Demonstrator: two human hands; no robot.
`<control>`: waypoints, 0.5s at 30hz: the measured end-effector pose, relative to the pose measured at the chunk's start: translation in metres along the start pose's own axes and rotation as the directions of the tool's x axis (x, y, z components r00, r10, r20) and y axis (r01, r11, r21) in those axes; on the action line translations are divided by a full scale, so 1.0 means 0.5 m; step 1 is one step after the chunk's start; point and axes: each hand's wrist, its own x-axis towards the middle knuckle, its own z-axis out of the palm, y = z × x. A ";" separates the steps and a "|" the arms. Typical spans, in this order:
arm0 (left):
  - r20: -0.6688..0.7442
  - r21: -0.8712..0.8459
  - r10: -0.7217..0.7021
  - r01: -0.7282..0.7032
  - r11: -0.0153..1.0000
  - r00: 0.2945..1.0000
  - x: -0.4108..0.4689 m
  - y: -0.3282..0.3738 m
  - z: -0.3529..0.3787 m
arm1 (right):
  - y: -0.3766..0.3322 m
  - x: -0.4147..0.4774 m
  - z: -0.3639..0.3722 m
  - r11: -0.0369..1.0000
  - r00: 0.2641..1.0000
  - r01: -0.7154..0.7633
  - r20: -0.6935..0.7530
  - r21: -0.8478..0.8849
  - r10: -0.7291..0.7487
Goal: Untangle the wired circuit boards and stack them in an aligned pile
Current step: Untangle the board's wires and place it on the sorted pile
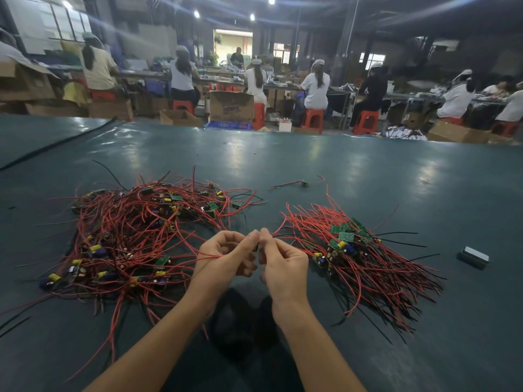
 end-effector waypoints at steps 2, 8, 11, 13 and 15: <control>0.084 0.046 -0.066 0.063 0.997 0.994 -0.004 0.005 0.001 | 0.006 -0.003 0.003 1.000 1.000 0.013 0.027 -0.002 -0.013; 0.041 0.073 0.037 -0.040 0.997 0.998 -0.004 0.007 0.005 | 0.007 -0.002 0.005 1.000 1.000 0.013 0.027 0.003 -0.013; -0.033 0.009 0.017 -0.016 1.000 0.999 -0.004 0.006 0.010 | 0.005 0.002 0.005 0.999 0.999 -0.036 0.015 0.003 0.036; -0.062 -0.038 -0.011 0.009 0.999 0.998 -0.007 0.009 0.012 | 0.002 0.008 0.001 0.997 0.996 -0.076 -0.042 0.003 0.076; -0.115 -0.060 -0.026 0.019 0.998 0.993 -0.006 0.012 0.010 | -0.002 0.021 -0.010 0.994 0.986 -0.103 -0.130 0.031 0.106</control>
